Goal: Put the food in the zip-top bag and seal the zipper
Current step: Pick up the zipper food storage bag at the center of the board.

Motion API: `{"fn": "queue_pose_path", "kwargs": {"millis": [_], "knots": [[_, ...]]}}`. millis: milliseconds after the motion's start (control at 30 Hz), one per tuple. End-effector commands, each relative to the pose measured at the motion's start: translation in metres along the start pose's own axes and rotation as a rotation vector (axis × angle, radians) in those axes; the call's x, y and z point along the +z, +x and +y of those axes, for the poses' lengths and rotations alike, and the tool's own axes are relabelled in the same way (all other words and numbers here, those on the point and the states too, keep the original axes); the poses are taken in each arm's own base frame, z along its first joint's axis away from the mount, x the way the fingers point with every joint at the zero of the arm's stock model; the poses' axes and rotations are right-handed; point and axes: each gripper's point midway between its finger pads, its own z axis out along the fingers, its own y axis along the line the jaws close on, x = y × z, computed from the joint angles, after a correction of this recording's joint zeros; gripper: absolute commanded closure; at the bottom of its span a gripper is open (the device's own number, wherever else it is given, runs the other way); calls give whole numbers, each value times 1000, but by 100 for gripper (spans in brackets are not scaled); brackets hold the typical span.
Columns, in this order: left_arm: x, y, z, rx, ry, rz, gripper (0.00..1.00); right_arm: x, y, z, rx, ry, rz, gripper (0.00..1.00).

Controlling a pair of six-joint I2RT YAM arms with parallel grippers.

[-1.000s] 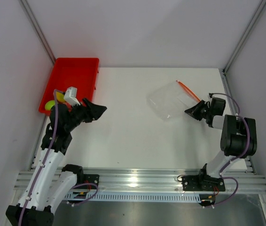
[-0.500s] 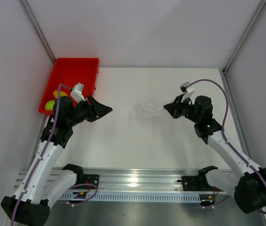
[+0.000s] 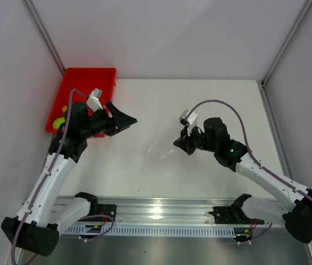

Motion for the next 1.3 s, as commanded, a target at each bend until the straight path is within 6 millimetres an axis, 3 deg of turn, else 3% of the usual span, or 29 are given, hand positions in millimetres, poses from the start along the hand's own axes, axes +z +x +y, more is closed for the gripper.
{"fn": "queue_pose_path", "kwargs": {"millis": [0, 33, 233, 333, 400, 433, 500, 567, 733, 900, 1133, 1267], "knots": [[8, 0, -12, -30, 1, 64, 36, 5, -6, 19, -130, -62, 38, 100], [14, -3, -13, -33, -14, 87, 34, 8, -4, 33, -149, -106, 60, 100], [47, 2, -11, -60, -45, 165, 30, 13, -11, 70, -257, -241, 87, 100], [59, 6, -23, -99, -7, 225, 27, 12, -18, 77, -289, -272, 80, 100], [71, 13, -13, -150, -44, 280, 25, 8, -20, 84, -313, -301, 88, 100], [73, 7, -21, -157, -37, 282, 25, 7, -19, 86, -322, -305, 99, 100], [82, 14, -11, -202, -79, 339, 25, 4, -16, 89, -335, -309, 128, 100], [88, 10, -15, -205, -94, 347, 24, 4, -13, 91, -356, -314, 144, 100], [93, 8, -13, -212, -124, 348, 24, 5, -8, 95, -407, -297, 200, 100], [96, 24, -5, -226, -131, 419, 27, 8, -10, 100, -455, -266, 208, 100], [75, 39, 7, -202, -131, 384, 28, 7, -4, 97, -493, -218, 242, 100], [74, 45, 9, -182, -124, 410, 31, 5, -3, 100, -511, -216, 247, 100]]}}
